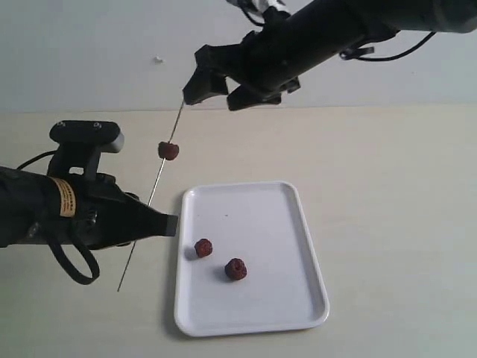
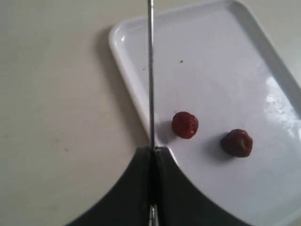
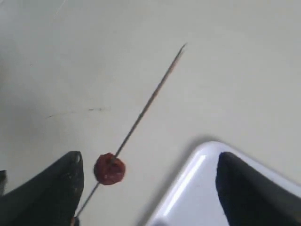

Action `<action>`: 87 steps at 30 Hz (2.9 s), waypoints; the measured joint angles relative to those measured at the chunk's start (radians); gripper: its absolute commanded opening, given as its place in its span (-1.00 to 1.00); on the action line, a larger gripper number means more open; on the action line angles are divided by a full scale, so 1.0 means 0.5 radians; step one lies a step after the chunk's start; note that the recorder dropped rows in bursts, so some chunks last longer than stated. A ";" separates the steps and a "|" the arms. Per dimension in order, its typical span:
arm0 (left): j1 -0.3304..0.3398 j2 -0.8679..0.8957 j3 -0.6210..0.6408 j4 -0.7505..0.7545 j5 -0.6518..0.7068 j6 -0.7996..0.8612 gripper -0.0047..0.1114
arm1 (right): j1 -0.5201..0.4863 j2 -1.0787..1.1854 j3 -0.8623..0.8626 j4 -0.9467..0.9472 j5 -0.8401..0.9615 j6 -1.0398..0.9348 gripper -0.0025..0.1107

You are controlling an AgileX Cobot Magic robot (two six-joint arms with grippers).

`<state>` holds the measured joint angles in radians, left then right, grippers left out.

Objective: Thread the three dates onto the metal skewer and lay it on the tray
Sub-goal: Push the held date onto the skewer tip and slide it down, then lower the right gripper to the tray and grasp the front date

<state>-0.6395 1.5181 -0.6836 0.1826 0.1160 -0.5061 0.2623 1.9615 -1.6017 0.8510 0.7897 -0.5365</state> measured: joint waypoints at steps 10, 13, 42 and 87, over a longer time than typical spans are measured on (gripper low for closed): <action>0.000 0.000 0.158 0.000 -0.761 0.337 -0.92 | -0.035 -0.117 0.000 -0.900 0.099 0.358 0.37; 0.010 0.000 0.269 0.000 -1.064 0.405 -0.92 | -0.035 -0.117 0.000 -1.025 0.129 0.418 0.37; 0.210 -0.150 0.101 0.104 0.399 0.125 -0.92 | 0.351 0.066 0.100 -1.015 0.740 -0.377 0.26; 0.257 -0.176 0.172 0.122 0.288 0.125 -0.92 | 0.761 0.455 0.110 -1.749 0.412 1.408 0.26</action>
<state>-0.5109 1.4298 -0.5974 0.2436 0.2601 -0.4435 0.6431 2.1889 -1.5466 -0.0237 0.9954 0.1674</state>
